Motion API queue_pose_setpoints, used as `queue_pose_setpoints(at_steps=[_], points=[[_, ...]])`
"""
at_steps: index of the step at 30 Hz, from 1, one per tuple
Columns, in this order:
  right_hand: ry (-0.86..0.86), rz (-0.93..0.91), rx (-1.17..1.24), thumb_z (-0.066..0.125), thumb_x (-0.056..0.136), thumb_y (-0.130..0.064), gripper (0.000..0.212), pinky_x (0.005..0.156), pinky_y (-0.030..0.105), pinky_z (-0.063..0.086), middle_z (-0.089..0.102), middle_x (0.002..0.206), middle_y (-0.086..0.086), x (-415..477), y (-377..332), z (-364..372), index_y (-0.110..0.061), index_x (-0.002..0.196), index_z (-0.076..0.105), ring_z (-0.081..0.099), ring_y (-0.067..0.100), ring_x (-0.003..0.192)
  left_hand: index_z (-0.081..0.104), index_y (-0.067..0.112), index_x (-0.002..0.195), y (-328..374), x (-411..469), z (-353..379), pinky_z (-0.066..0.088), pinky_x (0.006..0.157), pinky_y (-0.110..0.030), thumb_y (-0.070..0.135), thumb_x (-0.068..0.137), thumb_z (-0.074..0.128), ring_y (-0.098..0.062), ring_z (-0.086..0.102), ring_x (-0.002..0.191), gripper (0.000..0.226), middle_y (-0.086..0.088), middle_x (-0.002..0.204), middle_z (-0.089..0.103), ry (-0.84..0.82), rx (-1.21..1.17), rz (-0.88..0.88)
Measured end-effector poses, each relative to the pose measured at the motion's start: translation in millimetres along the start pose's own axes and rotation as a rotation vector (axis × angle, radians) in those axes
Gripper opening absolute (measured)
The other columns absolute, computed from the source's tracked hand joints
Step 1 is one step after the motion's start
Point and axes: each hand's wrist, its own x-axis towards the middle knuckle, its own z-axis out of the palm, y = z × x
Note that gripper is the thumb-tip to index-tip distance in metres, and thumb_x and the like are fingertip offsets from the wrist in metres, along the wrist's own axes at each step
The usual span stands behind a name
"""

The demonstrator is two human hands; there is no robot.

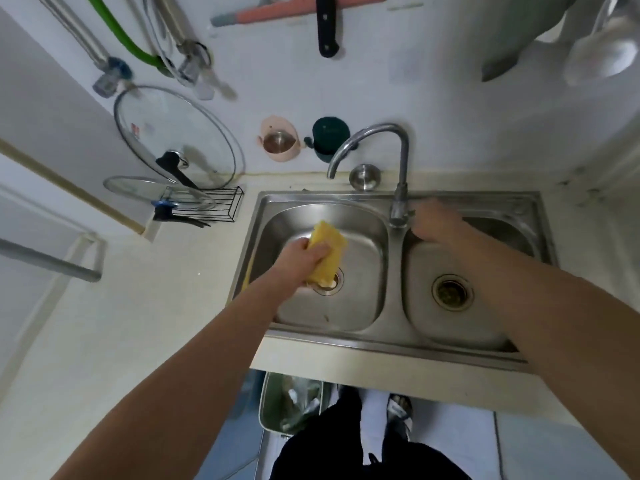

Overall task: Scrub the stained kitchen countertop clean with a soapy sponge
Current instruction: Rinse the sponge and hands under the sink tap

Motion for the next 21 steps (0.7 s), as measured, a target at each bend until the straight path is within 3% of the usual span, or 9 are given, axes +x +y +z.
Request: queue_pose_setpoints(at_steps=[2,3,7,9,11,13,15,17,21], points=[[-0.073,0.022,-0.003,0.057,0.087,-0.015,0.026,0.077,0.037,0.052,0.062,0.104,0.013,1.9,-2.6,13.8,-0.006,0.111,0.063,0.06,0.028,0.09,0.059,0.009,0.124,9.1,27.6,-4.4,0.049,0.05,-0.026,0.029,0.097,0.07,-0.02,0.066,0.075,0.035,-0.01,0.104,0.067,-0.04,0.045,-0.006],[-0.082,0.024,-0.034,0.056,0.09,-0.012,0.023,0.078,0.038,0.052,0.063,0.109,0.015,-2.6,-3.0,22.9,-0.006,0.11,0.062,0.06,0.029,0.093,0.058,0.011,0.123,13.1,35.6,-7.7,0.052,0.054,-0.029,0.026,0.093,0.073,-0.022,0.068,0.081,0.036,-0.01,0.107,0.068,-0.06,0.043,0.005],[-0.016,0.109,-0.062,0.053,0.094,-0.017,0.049,0.097,0.045,0.05,0.049,0.135,0.021,-13.1,-4.8,47.0,-0.002,0.139,0.043,0.055,0.036,0.117,0.065,0.021,0.115,26.1,70.1,-16.2,0.059,0.074,-0.041,0.025,0.071,0.079,-0.025,0.07,0.091,0.047,-0.008,0.107,0.07,-0.144,0.003,0.038],[0.007,0.171,-0.016,0.052,0.097,-0.024,0.046,0.095,0.045,0.048,0.051,0.132,0.02,-14.9,-14.5,45.5,-0.003,0.137,0.045,0.055,0.037,0.117,0.064,0.022,0.118,24.0,91.0,-16.1,0.056,0.071,-0.038,0.023,0.075,0.08,-0.024,0.068,0.089,0.046,-0.007,0.105,0.07,-0.187,-0.01,0.063],[-0.007,0.161,0.206,0.046,0.101,-0.037,0.039,0.089,0.043,0.051,0.062,0.119,0.019,-18.4,-37.0,44.8,-0.005,0.119,0.06,0.061,0.035,0.104,0.059,0.019,0.122,23.2,101.7,-11.4,0.052,0.062,-0.031,0.019,0.083,0.08,-0.021,0.066,0.083,0.044,-0.006,0.102,0.068,-0.198,-0.028,0.092],[-0.099,0.198,0.768,0.045,0.097,-0.058,0.047,0.084,0.046,0.057,0.071,0.106,0.011,-17.6,-74.0,41.5,-0.015,0.104,0.065,0.067,0.028,0.091,0.06,0.02,0.118,29.6,116.4,-11.3,0.052,0.06,-0.03,0.022,0.082,0.083,-0.018,0.066,0.08,0.042,-0.003,0.1,0.067,-0.245,-0.001,0.164],[-0.172,0.243,1.257,0.052,0.094,-0.063,0.037,0.082,0.045,0.061,0.072,0.107,0.001,-11.2,-104.9,42.4,-0.031,0.107,0.065,0.071,0.02,0.096,0.067,0.022,0.115,34.5,130.6,-13.4,0.056,0.067,-0.03,0.024,0.082,0.085,-0.016,0.069,0.088,0.037,0.0,0.106,0.069,-0.288,0.087,0.245],[-0.103,0.267,1.448,0.057,0.097,-0.051,0.028,0.077,0.038,0.06,0.072,0.109,0.002,-0.3,-121.6,42.8,-0.028,0.109,0.066,0.071,0.02,0.096,0.07,0.026,0.113,36.7,137.1,-17.1,0.062,0.077,-0.038,0.023,0.081,0.085,-0.02,0.07,0.098,0.035,-0.001,0.11,0.069,-0.232,0.022,0.255],[0.082,0.363,1.484,0.058,0.098,-0.018,0.009,0.077,0.038,0.061,0.067,0.111,0.013,20.4,-145.0,43.4,-0.016,0.105,0.064,0.067,0.025,0.097,0.066,0.03,0.11,25.5,158.0,-22.8,0.063,0.084,-0.052,0.02,0.09,0.076,-0.027,0.072,0.098,0.025,-0.002,0.107,0.071,0.046,-0.435,0.1]])
